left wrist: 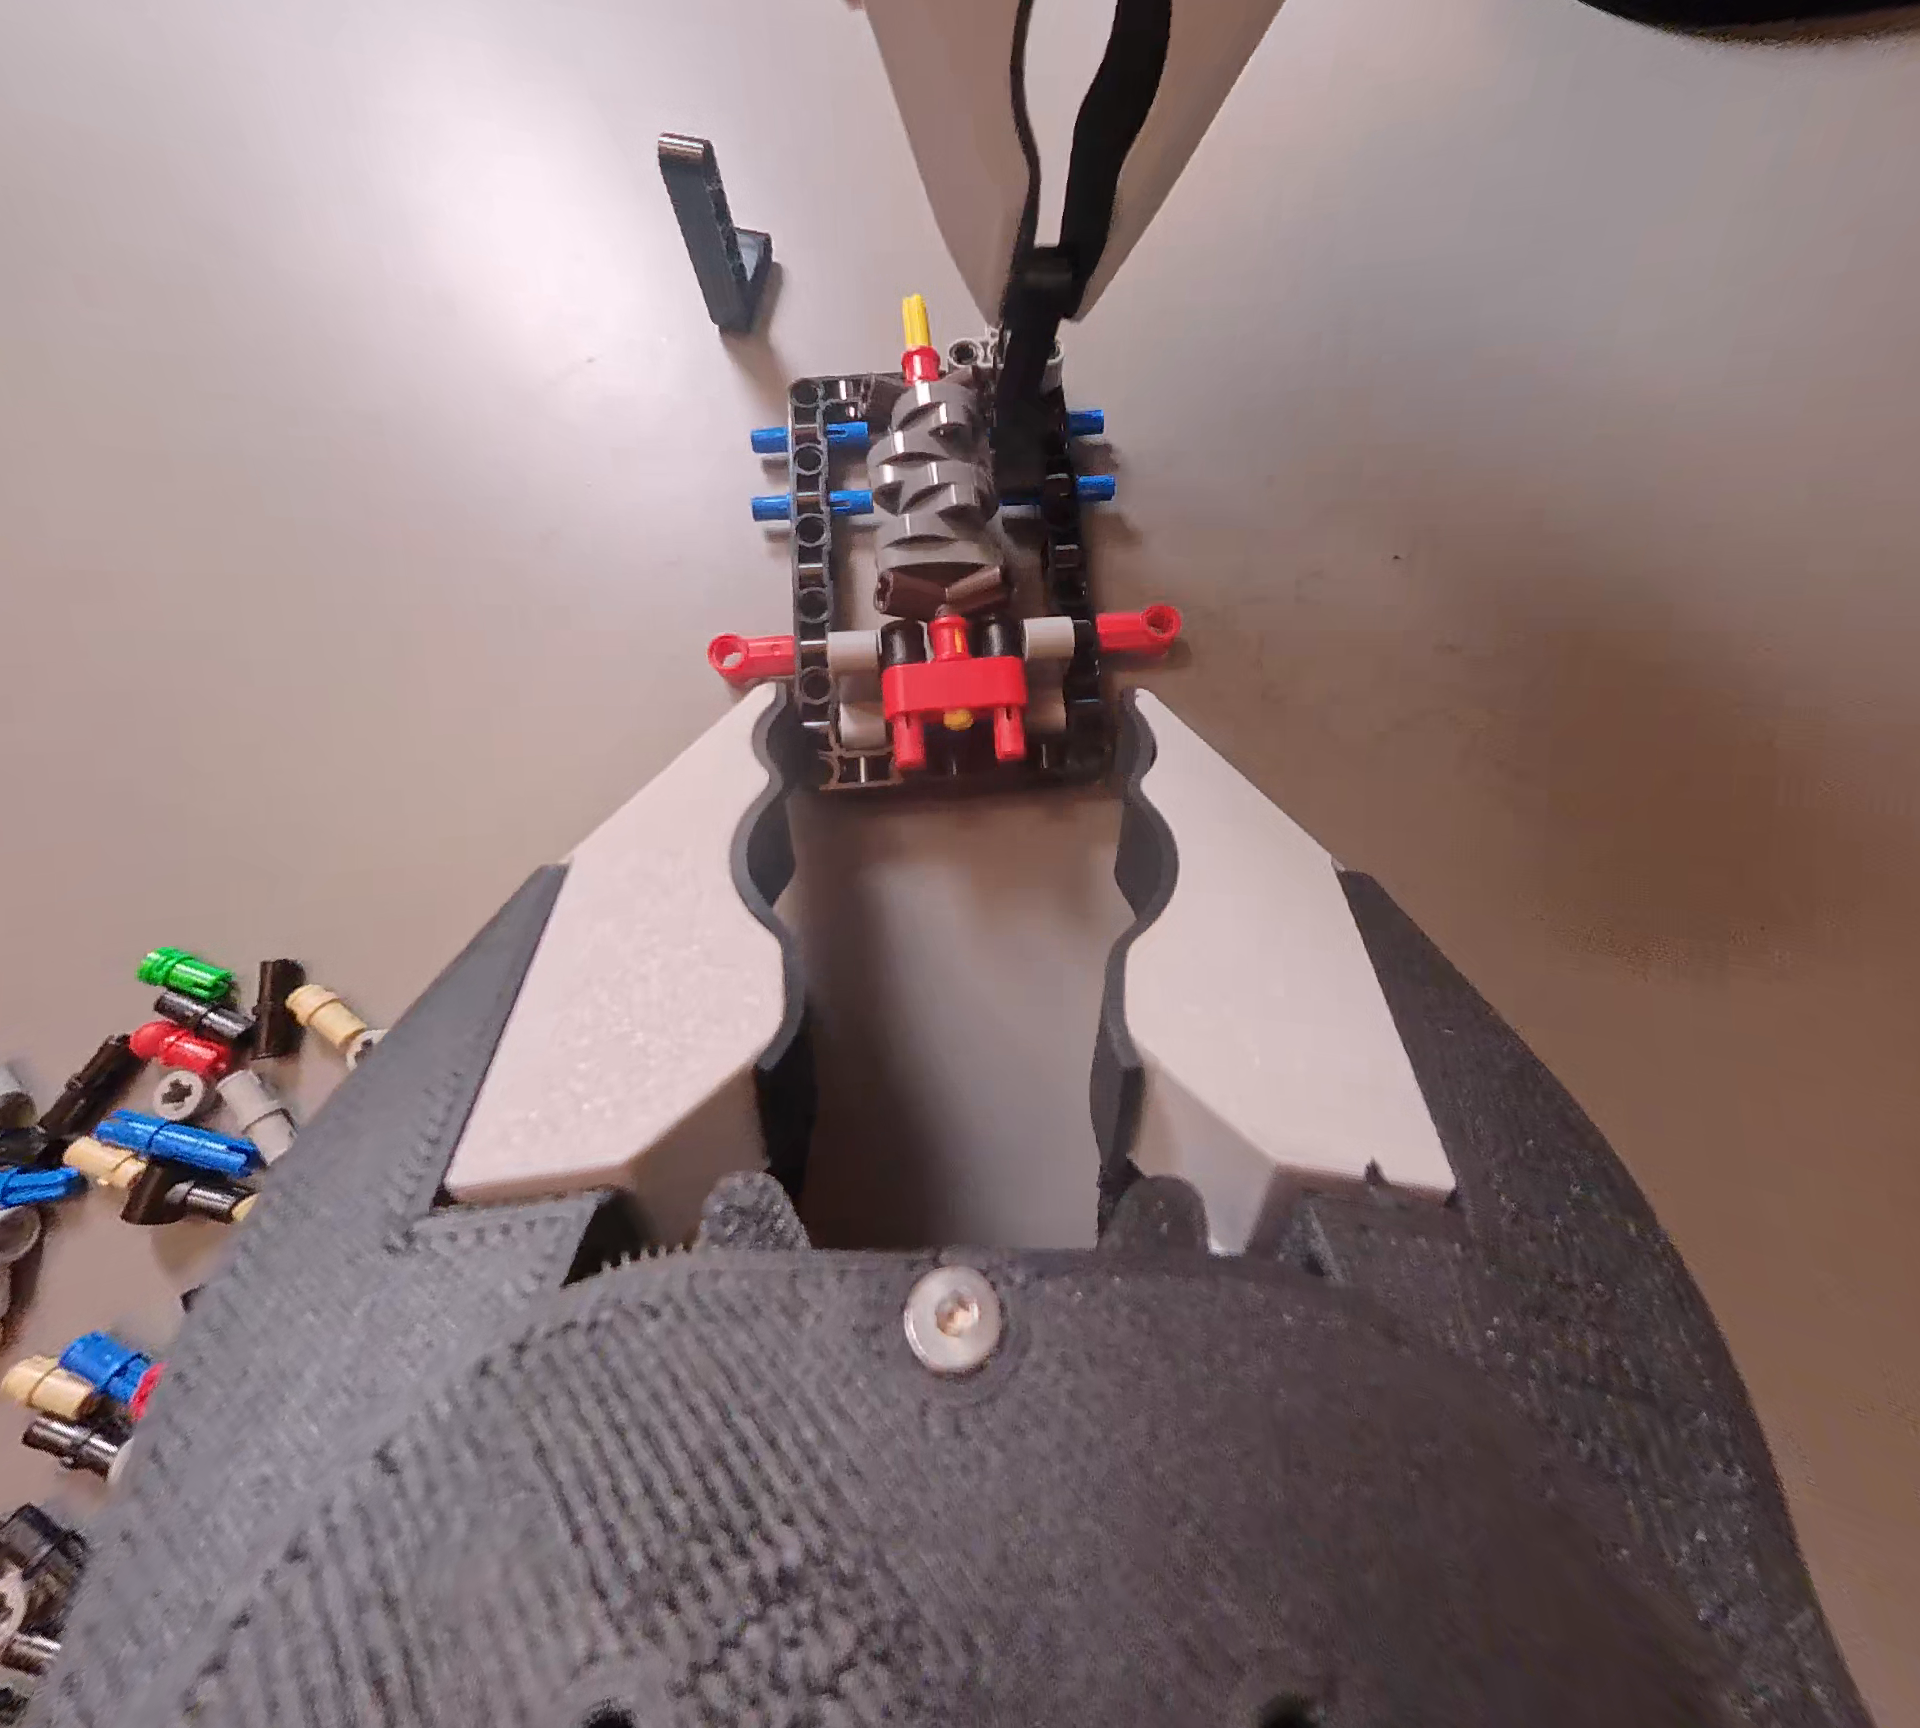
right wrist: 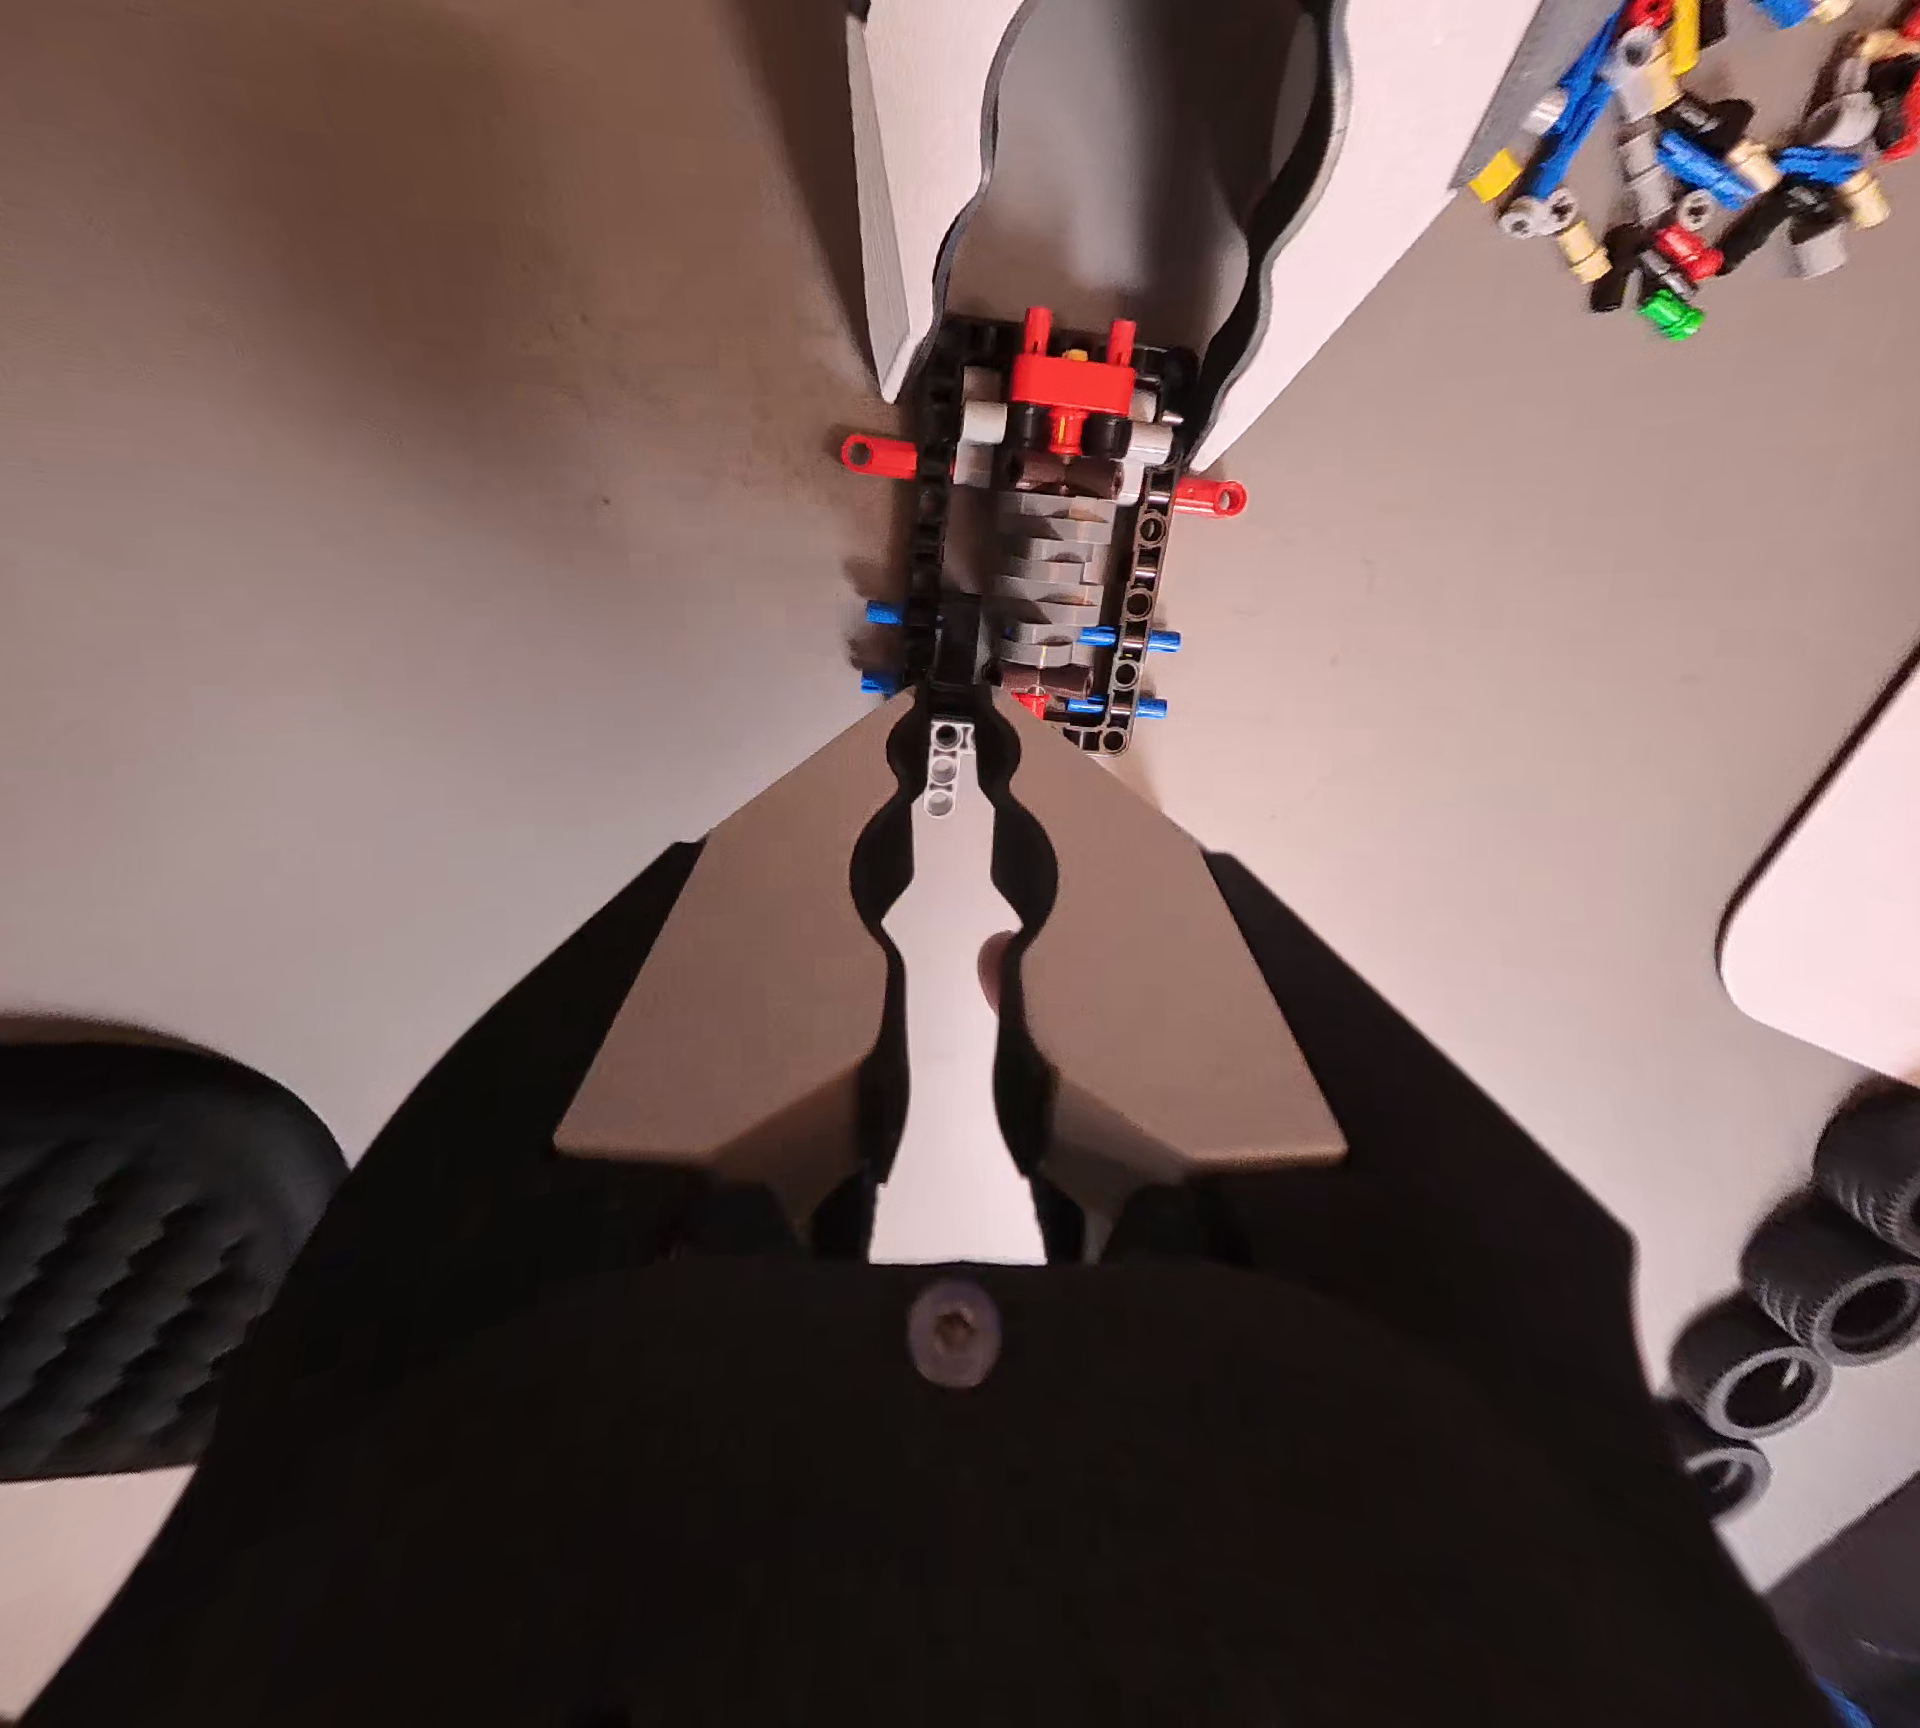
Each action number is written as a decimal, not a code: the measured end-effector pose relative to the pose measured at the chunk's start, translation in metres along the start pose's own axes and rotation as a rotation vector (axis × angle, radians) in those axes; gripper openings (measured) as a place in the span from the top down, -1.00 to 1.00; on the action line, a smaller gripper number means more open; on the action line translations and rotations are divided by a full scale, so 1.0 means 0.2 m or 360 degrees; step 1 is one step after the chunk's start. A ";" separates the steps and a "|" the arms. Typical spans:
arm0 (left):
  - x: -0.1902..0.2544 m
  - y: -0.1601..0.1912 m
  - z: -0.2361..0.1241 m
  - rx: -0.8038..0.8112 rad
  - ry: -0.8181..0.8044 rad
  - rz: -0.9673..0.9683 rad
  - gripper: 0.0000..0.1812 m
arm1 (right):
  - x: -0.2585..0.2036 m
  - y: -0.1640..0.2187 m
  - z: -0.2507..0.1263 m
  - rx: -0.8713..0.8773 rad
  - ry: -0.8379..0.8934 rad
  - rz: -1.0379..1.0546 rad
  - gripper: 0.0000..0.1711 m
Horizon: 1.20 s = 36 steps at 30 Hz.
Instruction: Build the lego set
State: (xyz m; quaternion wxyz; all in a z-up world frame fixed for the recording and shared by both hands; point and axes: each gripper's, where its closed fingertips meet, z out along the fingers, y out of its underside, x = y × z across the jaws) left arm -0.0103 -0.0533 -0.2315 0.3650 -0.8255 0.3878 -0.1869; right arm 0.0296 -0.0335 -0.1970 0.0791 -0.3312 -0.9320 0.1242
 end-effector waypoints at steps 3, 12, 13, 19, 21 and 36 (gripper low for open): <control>0.00 0.00 0.00 0.0001 0.0000 0.0018 0.33 | 0.01 0.01 0.02 -0.0064 -0.0004 -0.0035 0.93; 0.00 0.00 0.00 0.0017 -0.0004 0.0024 0.33 | 0.00 0.02 0.02 -0.0135 -0.0028 -0.0005 0.93; 0.00 0.00 0.00 0.0019 -0.0006 0.0025 0.33 | 0.00 0.02 0.02 -0.0142 -0.0024 -0.0005 0.93; 0.00 0.00 0.00 0.0025 -0.0016 0.0034 0.33 | 0.00 0.03 0.02 -0.0186 -0.0010 0.0017 0.93; 0.00 0.00 0.00 0.0026 -0.0021 0.0044 0.33 | 0.01 0.03 0.02 -0.0194 -0.0003 0.0025 0.93; 0.01 0.00 0.00 0.0024 -0.0012 0.0037 0.33 | 0.00 0.04 0.03 -0.0281 -0.0036 0.0078 0.92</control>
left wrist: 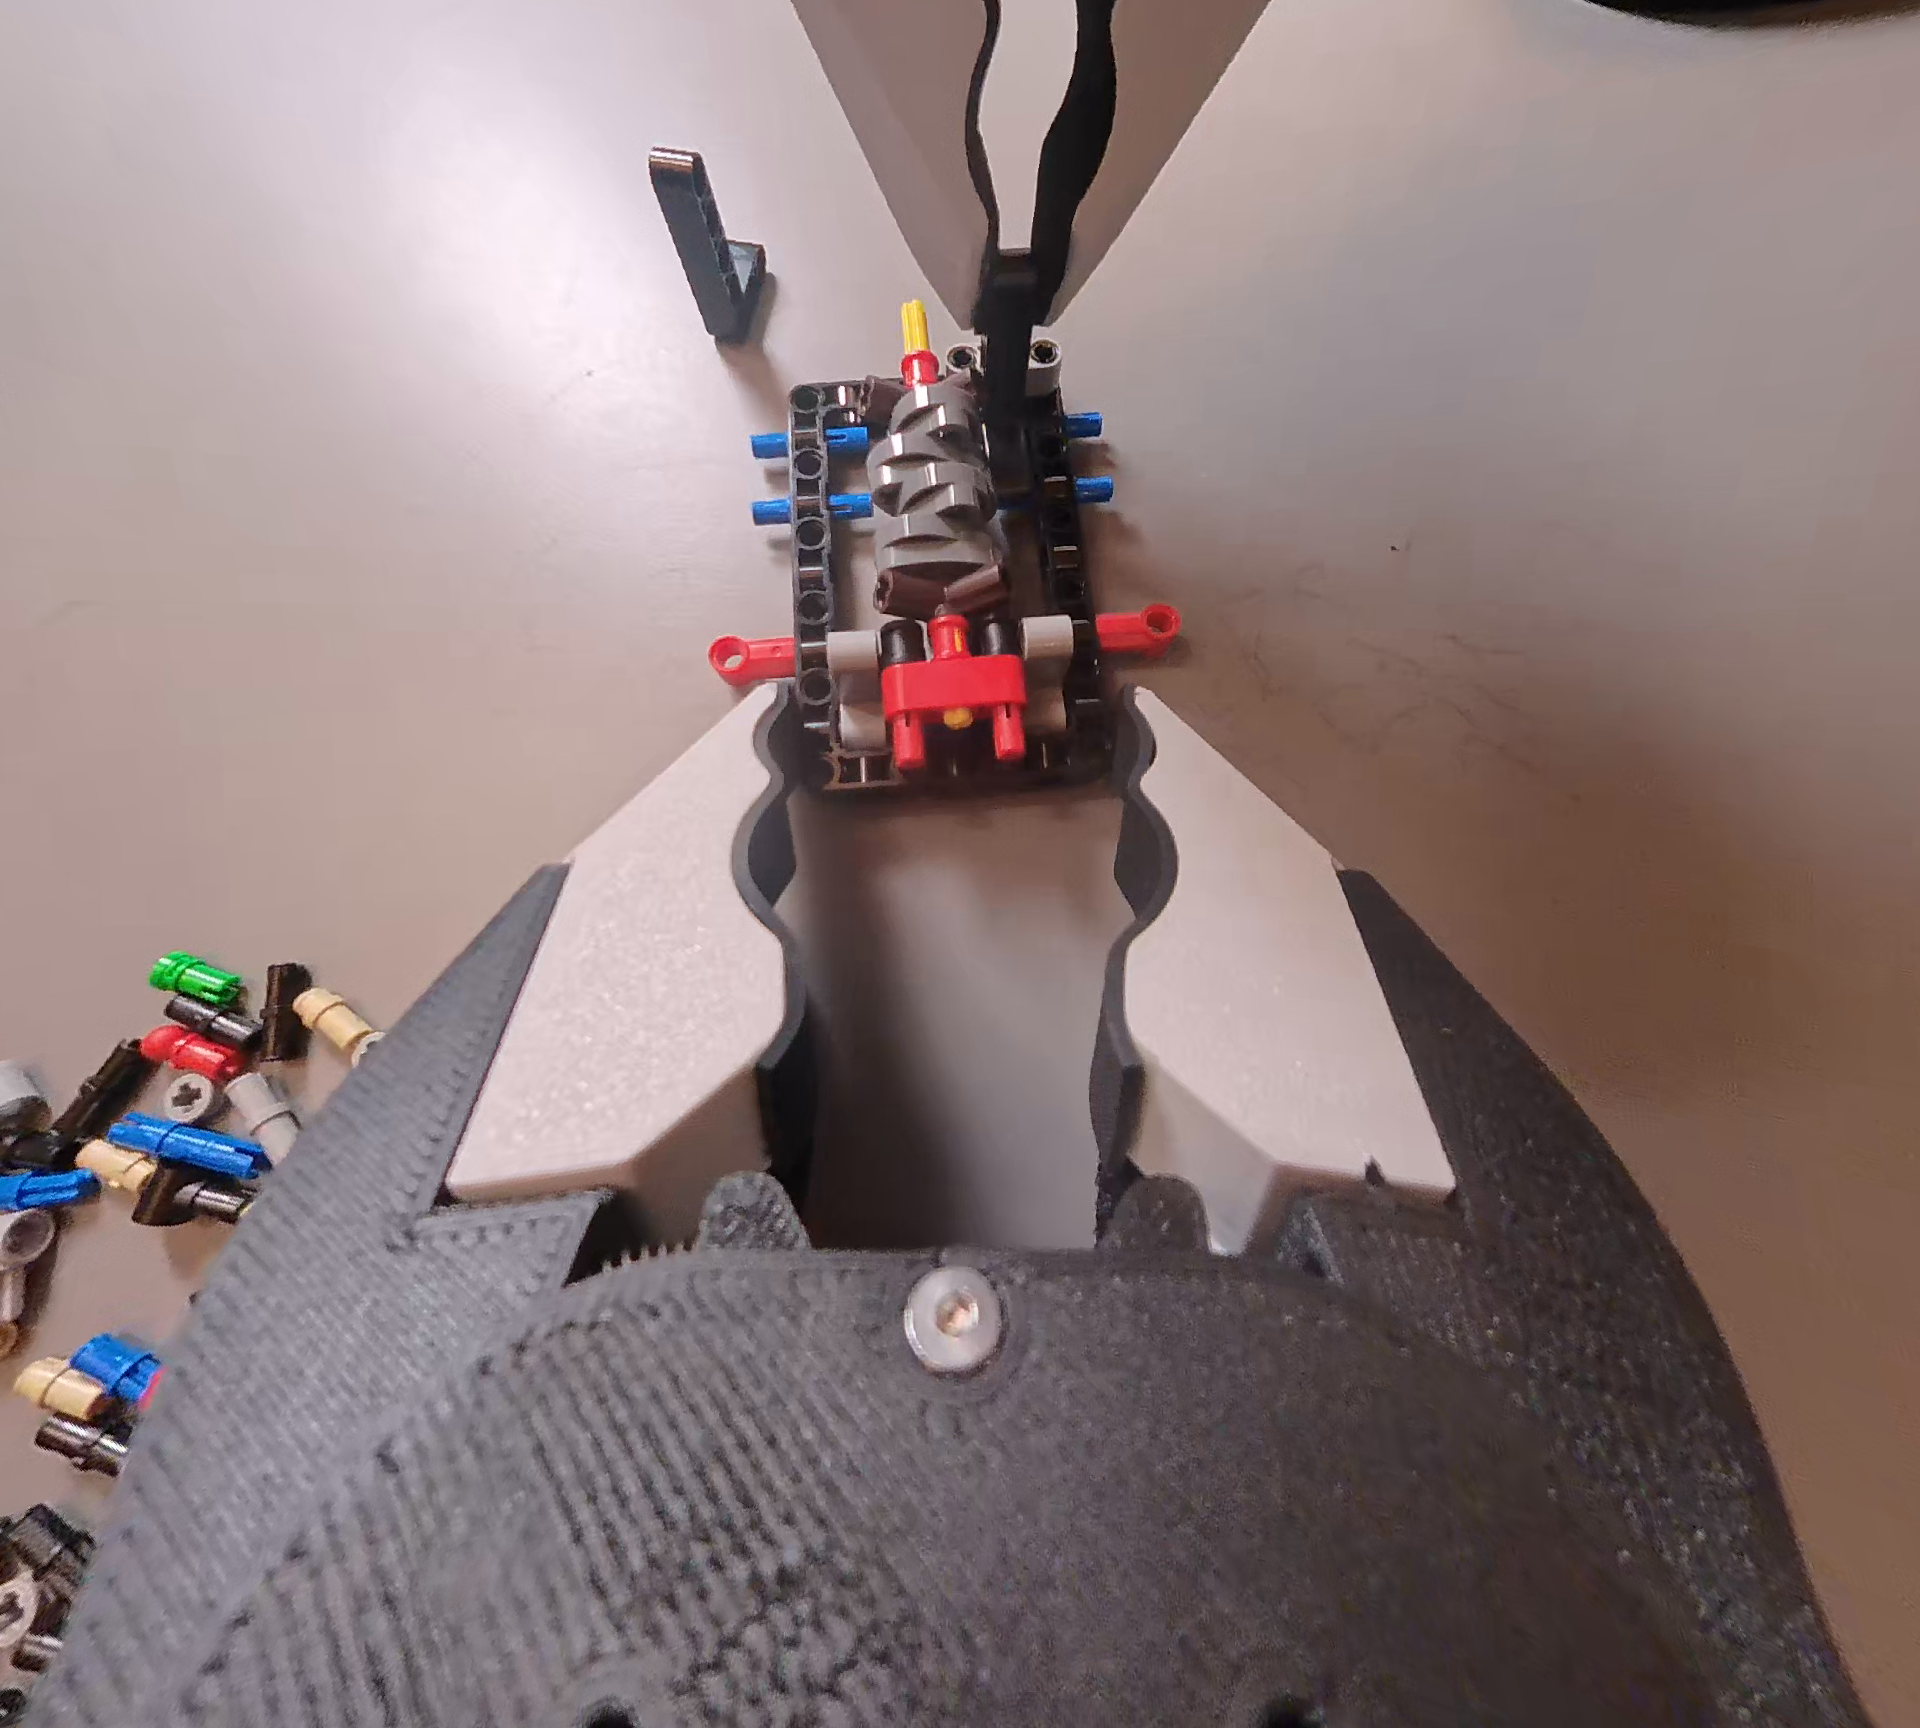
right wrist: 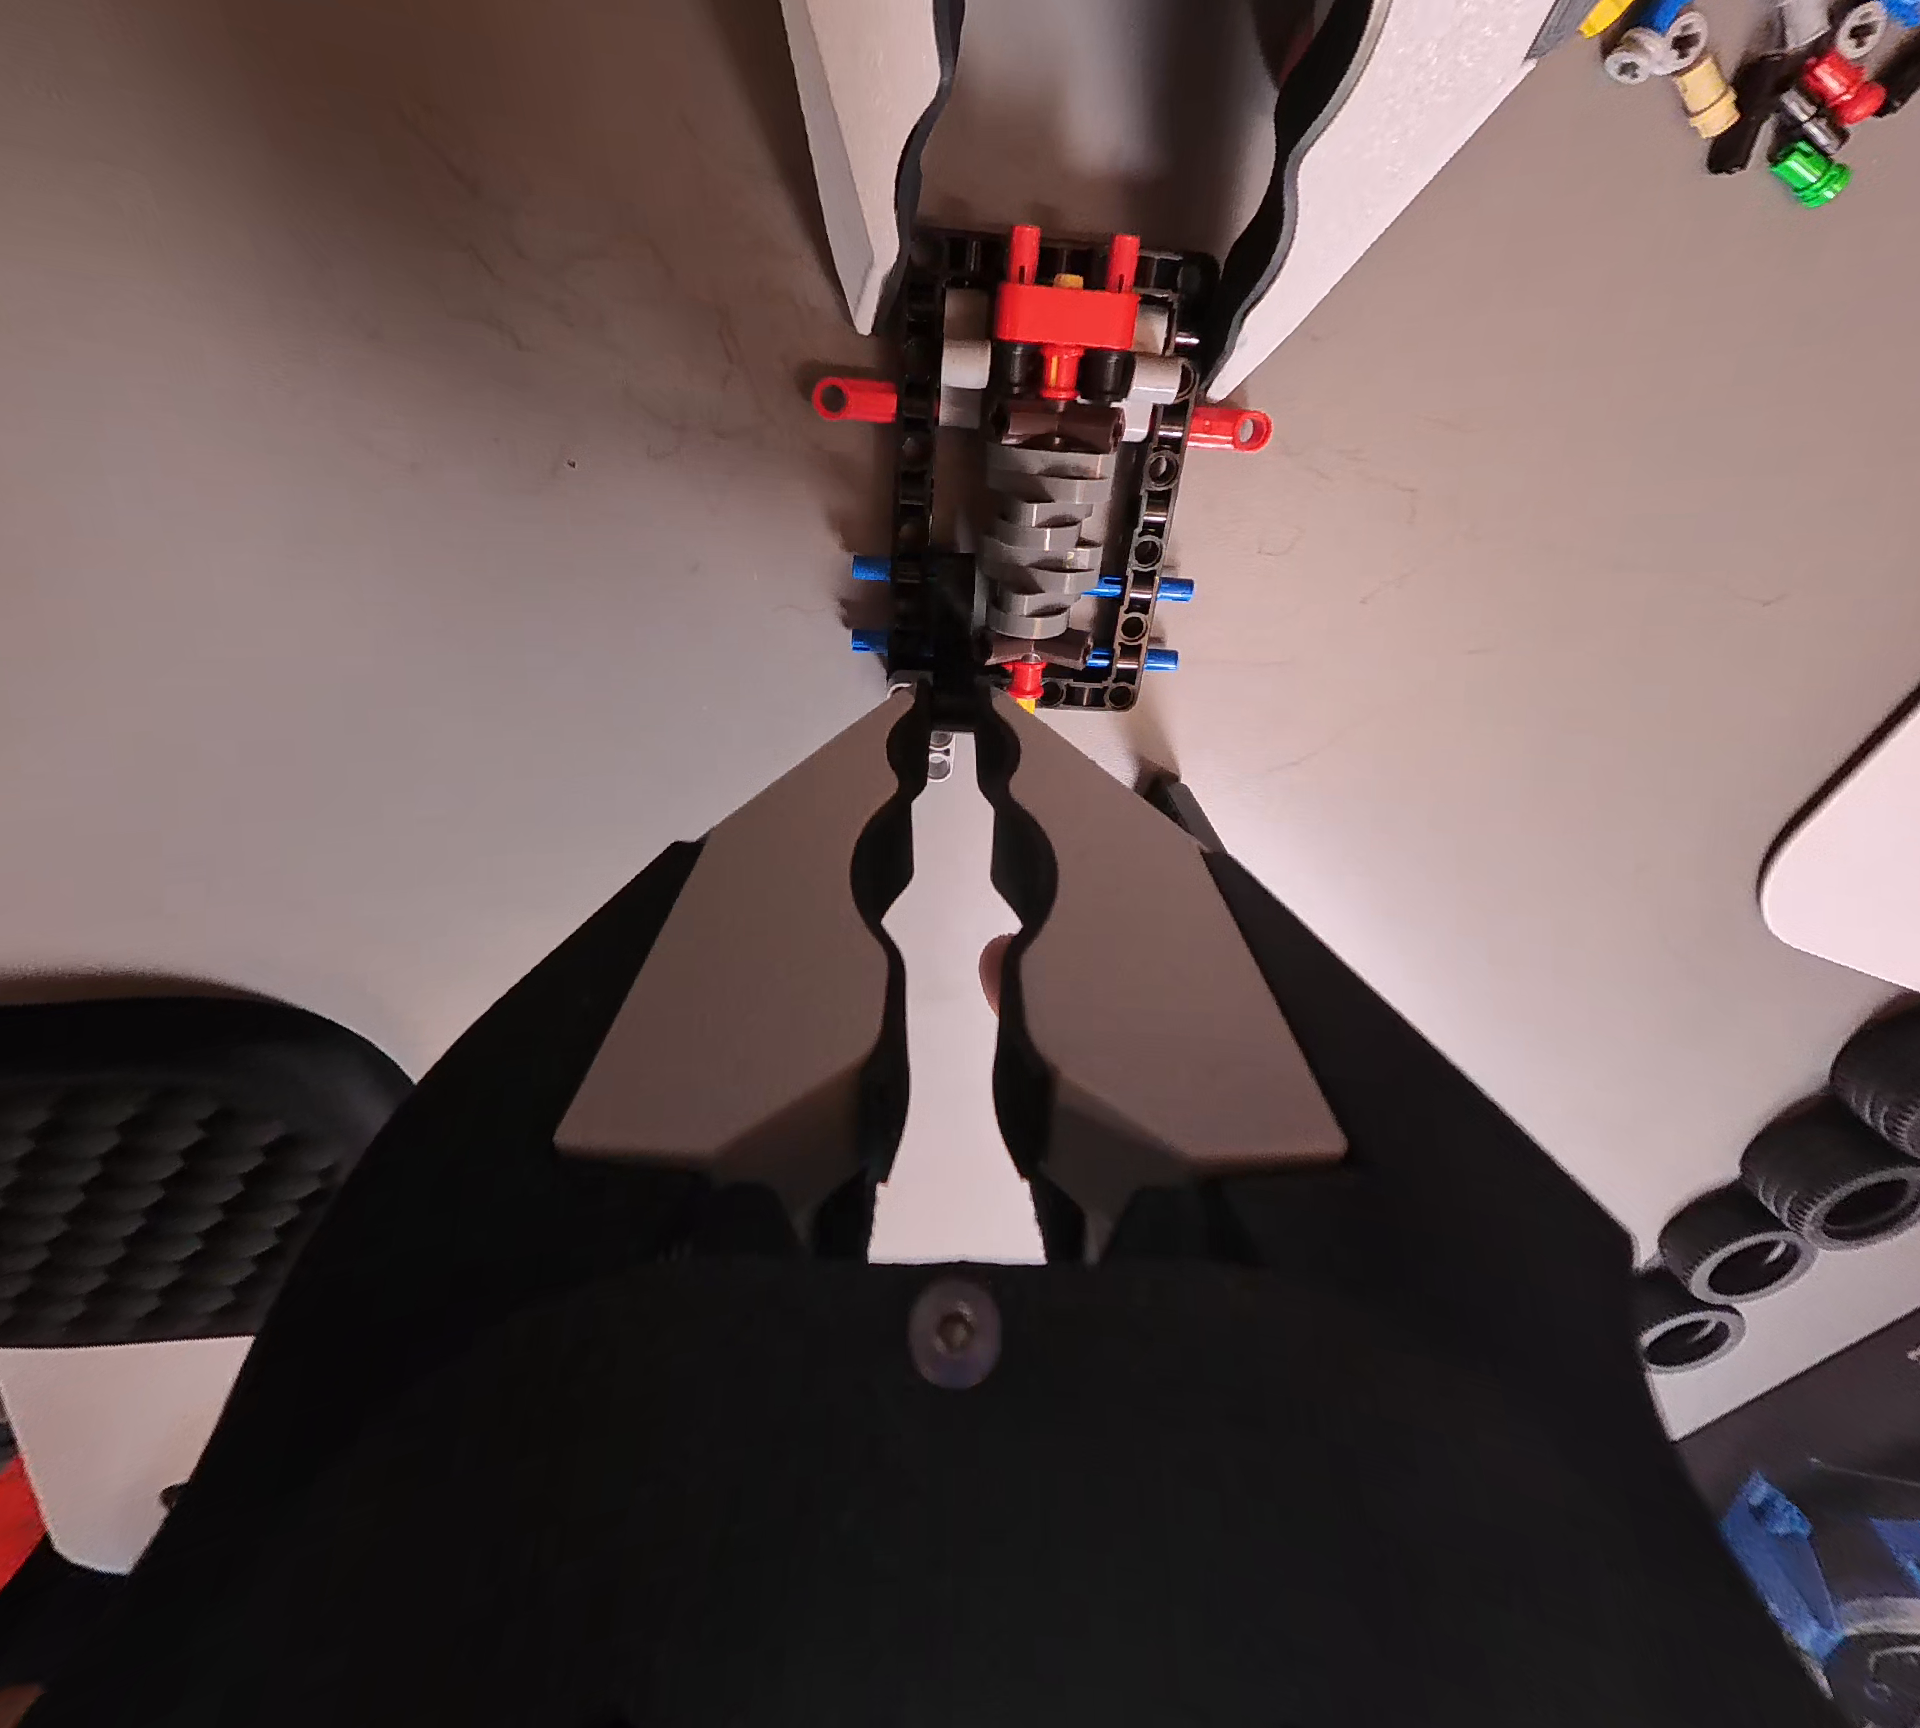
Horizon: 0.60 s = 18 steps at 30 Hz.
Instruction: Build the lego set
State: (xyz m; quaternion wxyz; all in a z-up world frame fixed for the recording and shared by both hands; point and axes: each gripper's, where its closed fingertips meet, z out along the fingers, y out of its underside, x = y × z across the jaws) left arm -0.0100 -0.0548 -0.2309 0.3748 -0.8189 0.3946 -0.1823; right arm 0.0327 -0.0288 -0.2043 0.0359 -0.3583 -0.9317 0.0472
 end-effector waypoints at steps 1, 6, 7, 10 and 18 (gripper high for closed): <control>0.00 0.00 0.00 0.0000 0.0000 -0.0001 0.33 | 0.00 0.00 0.00 -0.0006 -0.0003 0.0004 0.93; 0.00 0.00 0.00 0.0003 -0.0013 0.0002 0.33 | 0.00 0.00 0.00 0.0011 -0.0005 0.0036 0.93; 0.00 0.00 -0.01 0.0003 -0.0019 0.0000 0.33 | 0.00 0.00 -0.01 0.0026 0.0012 0.0046 0.93; 0.00 0.01 -0.01 0.0003 -0.0040 -0.0013 0.33 | 0.00 0.00 -0.11 0.0176 0.0063 0.0103 0.93; -0.01 0.01 -0.01 -0.0001 -0.0069 -0.0045 0.33 | -0.08 0.36 -0.13 0.0102 0.0103 0.0343 0.93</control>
